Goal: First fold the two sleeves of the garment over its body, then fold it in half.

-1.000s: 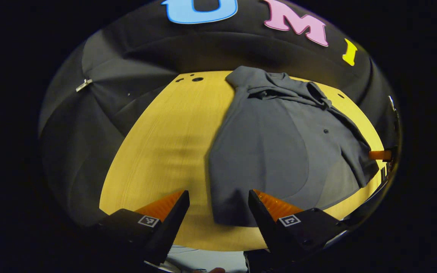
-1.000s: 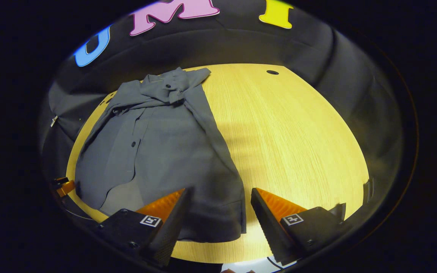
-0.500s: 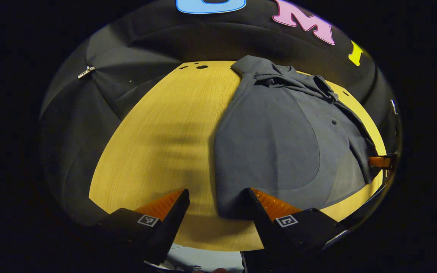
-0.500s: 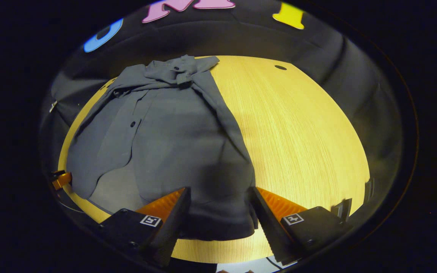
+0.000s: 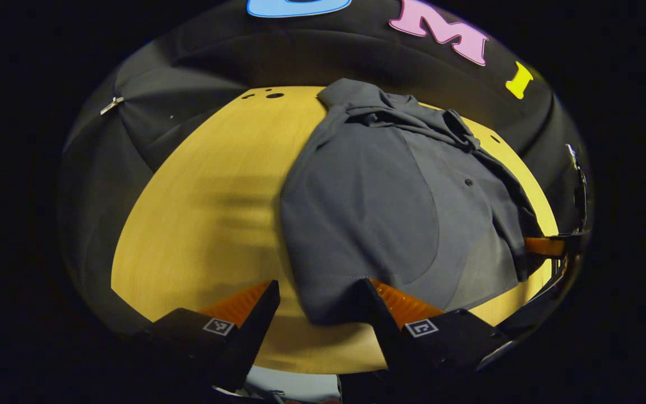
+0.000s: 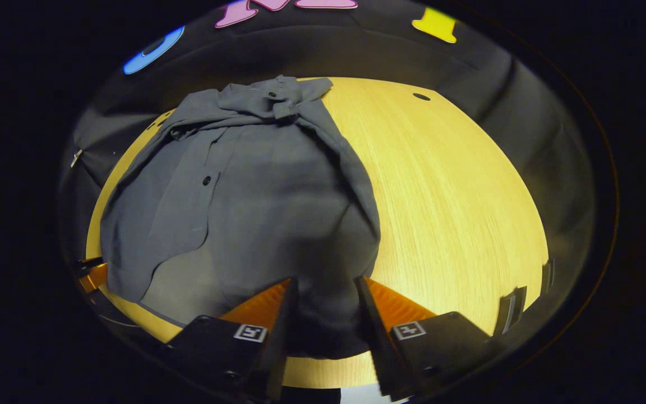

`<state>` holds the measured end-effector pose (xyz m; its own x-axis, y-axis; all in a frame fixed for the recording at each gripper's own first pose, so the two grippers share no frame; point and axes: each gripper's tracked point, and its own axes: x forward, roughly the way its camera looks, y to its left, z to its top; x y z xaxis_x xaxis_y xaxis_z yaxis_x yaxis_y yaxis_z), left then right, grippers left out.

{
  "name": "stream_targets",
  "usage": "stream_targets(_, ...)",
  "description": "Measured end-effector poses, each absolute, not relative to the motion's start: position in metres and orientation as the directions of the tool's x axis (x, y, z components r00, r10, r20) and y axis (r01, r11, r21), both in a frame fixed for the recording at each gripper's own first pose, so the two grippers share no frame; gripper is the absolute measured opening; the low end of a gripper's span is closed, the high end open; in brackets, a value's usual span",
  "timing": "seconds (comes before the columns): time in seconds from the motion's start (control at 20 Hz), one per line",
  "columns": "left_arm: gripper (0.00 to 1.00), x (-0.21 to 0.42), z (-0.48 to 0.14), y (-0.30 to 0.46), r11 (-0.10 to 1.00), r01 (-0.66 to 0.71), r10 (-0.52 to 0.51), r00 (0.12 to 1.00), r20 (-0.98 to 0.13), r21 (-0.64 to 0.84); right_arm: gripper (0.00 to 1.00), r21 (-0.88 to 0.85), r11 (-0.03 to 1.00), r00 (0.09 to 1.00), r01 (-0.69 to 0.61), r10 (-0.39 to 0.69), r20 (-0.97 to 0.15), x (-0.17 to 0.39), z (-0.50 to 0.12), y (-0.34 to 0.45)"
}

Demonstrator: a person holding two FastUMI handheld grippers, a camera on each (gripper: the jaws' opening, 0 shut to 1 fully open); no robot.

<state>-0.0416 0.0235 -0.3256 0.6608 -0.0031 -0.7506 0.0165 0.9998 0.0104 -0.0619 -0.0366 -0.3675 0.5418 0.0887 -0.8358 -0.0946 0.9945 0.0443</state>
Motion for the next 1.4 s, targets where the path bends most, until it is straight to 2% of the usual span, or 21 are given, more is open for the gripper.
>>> stream_targets(0.05, 0.95, -0.041, -0.328, 0.02, 0.999, 0.037, -0.012, 0.659, -0.752, 0.017, 0.5, 0.038, 0.994, 0.537, -0.104, 0.088, -0.839, -0.062, -0.368, -0.035)
stream_targets(0.1, 0.94, -0.038, -0.328, 0.013, 0.998, 0.057, -0.018, 0.661, -0.751, 0.026, 0.47, 0.051, 0.993, 0.537, -0.11, 0.102, -0.838, -0.059, -0.36, -0.033)
stream_targets(0.2, 0.86, -0.031, -0.328, 0.003, 0.997, 0.079, -0.034, 0.655, -0.755, 0.024, 0.22, 0.066, 0.993, 0.538, -0.099, 0.109, -0.836, -0.057, -0.367, -0.027)
stream_targets(0.3, 0.84, -0.028, -0.328, -0.011, 0.993, 0.115, -0.067, 0.653, -0.755, 0.01, 0.1, 0.084, 0.991, 0.537, -0.1, 0.125, -0.834, -0.056, -0.369, -0.022)
stream_targets(0.35, 0.7, -0.024, -0.328, -0.016, 0.992, 0.128, -0.082, 0.653, -0.753, 0.003, 0.08, 0.104, 0.987, 0.532, -0.12, 0.152, -0.833, -0.056, -0.367, -0.018)
stream_targets(0.4, 0.66, -0.02, -0.328, -0.02, 0.991, 0.135, -0.091, 0.657, -0.748, -0.002, 0.09, 0.132, 0.983, 0.519, -0.127, 0.179, -0.836, -0.056, -0.368, -0.012)
stream_targets(0.45, 0.51, -0.02, -0.328, -0.024, 0.991, 0.131, -0.102, 0.661, -0.743, -0.02, 0.06, 0.159, 0.979, 0.513, -0.127, 0.202, -0.835, -0.055, -0.367, -0.008)
stream_targets(0.6, 0.12, -0.009, -0.328, -0.038, 0.992, 0.081, -0.122, 0.681, -0.722, -0.092, 0.06, 0.249, 0.963, 0.502, -0.105, 0.267, -0.822, -0.052, -0.366, 0.006)
stream_targets(0.65, 0.07, -0.008, -0.327, -0.04, 0.991, 0.069, -0.132, 0.68, -0.722, -0.116, 0.06, 0.279, 0.955, 0.498, -0.097, 0.289, -0.817, -0.053, -0.365, 0.009)
stream_targets(0.95, 0.06, -0.004, -0.278, -0.062, 0.973, 0.119, -0.219, 0.753, -0.62, -0.198, 0.06, 0.383, 0.917, 0.548, -0.106, 0.376, -0.747, -0.037, -0.335, 0.023)
stream_targets(1.15, 0.06, 0.007, -0.247, -0.068, 0.963, 0.115, -0.238, 0.788, -0.567, -0.244, 0.06, 0.376, 0.917, 0.596, -0.136, 0.379, -0.708, -0.019, -0.305, 0.024)
stream_targets(1.2, 0.02, 0.01, -0.24, -0.069, 0.961, 0.115, -0.24, 0.797, -0.554, -0.252, 0.06, 0.384, 0.912, 0.612, -0.141, 0.385, -0.691, -0.011, -0.296, 0.026)
stream_targets(1.25, 0.06, 0.016, -0.233, -0.07, 0.958, 0.114, -0.244, 0.804, -0.543, -0.262, 0.06, 0.39, 0.909, 0.627, -0.147, 0.39, -0.674, -0.002, -0.287, 0.026)
stream_targets(1.4, 0.06, 0.031, -0.211, -0.073, 0.953, 0.125, -0.255, 0.824, -0.507, -0.275, 0.06, 0.383, 0.907, 0.663, -0.175, 0.397, -0.635, 0.021, -0.264, 0.028)
